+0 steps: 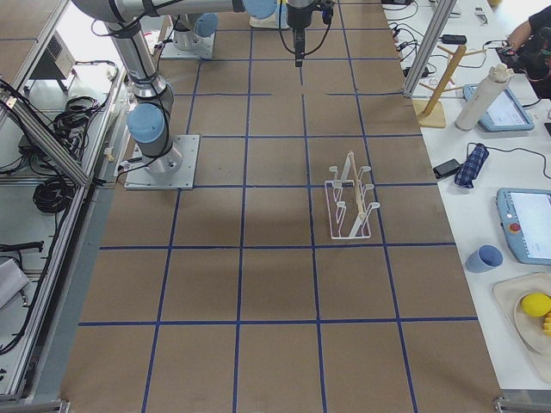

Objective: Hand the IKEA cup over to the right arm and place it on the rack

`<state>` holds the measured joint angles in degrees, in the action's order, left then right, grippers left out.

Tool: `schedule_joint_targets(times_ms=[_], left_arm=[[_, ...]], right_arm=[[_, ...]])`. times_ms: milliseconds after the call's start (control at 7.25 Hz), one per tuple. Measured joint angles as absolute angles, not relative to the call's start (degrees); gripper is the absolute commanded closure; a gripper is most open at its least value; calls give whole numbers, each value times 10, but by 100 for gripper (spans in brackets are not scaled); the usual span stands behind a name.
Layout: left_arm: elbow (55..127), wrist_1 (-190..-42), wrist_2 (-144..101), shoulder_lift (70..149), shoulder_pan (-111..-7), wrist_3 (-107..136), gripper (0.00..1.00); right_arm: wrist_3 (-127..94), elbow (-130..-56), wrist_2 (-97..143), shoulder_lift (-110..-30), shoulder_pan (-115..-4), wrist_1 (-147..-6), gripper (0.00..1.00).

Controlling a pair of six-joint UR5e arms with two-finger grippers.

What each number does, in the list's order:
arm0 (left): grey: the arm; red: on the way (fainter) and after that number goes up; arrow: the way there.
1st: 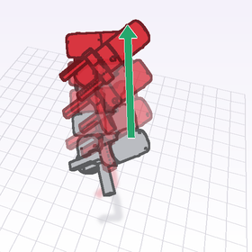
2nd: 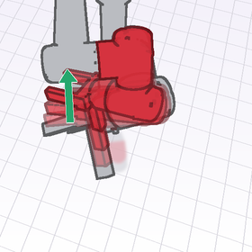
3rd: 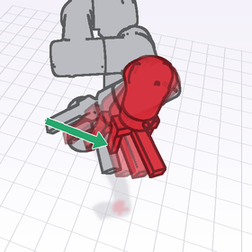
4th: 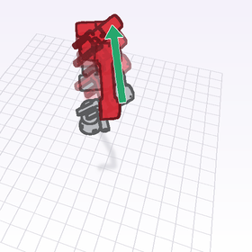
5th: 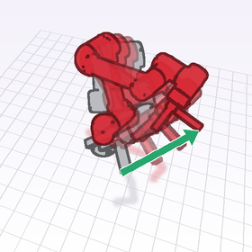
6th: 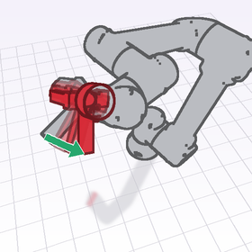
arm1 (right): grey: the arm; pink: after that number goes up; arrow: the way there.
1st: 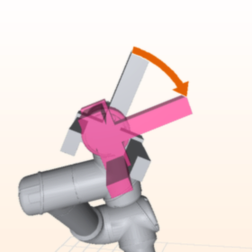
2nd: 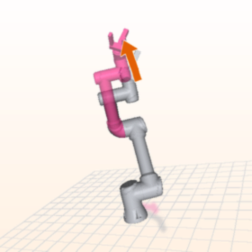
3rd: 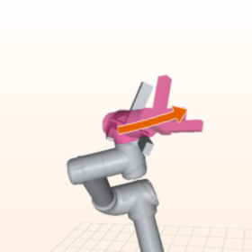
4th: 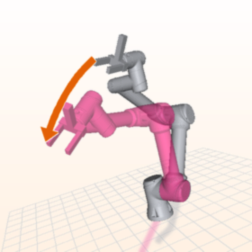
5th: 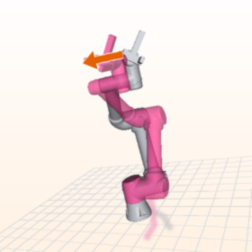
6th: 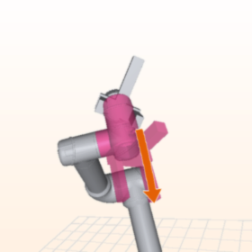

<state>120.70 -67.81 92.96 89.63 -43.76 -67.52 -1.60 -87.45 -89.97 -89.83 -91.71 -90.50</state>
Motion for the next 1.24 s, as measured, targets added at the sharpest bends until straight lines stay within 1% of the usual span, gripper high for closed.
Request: schedule_joint_targets(times_ms=[276, 414, 552, 690, 966, 1241], left_arm=[[1121, -819, 883, 871, -470, -627, 100], [1085, -882, 852, 855, -508, -580, 100], [1064, -922, 822, 840, -554, -521, 100], [1055, -939, 786, 832, -607, -445, 100], [1055, -915, 680, 847, -726, -294, 100], [1068, -885, 509, 875, -796, -196, 100]], right_arm=[[-13, -869, -871, -899, -894, -900, 0], [-9, -863, -849, -900, -876, -889, 0], [-3, -857, -823, -900, -854, -874, 0], [1, -852, -791, -901, -830, -856, 0], [8, -846, -720, -906, -781, -803, 0], [35, -848, -632, -908, -740, -736, 0]])
